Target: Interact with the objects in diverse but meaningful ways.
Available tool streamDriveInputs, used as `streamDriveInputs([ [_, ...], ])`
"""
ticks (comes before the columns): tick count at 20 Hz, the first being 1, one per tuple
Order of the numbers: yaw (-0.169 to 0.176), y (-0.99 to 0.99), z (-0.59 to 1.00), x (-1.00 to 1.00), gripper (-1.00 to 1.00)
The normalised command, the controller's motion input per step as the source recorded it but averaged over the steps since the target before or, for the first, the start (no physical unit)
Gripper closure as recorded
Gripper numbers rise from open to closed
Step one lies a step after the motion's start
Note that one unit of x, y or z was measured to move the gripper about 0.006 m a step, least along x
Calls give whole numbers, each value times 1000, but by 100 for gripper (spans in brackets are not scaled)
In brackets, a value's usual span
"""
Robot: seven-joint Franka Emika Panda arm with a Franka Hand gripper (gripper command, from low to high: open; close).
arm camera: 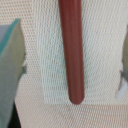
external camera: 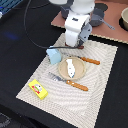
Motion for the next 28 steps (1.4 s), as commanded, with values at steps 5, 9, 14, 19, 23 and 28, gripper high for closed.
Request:
streamDriveInputs([
  [5,10,101,1000,-23,-100],
  [9,0,42,1000,-19,-100],
  [14,0,0,917,-21,-100],
  [19,0,10,731,-16,-100],
  [23,-13,22,26,-104,-100],
  [28,0,1,0,0,-100],
])
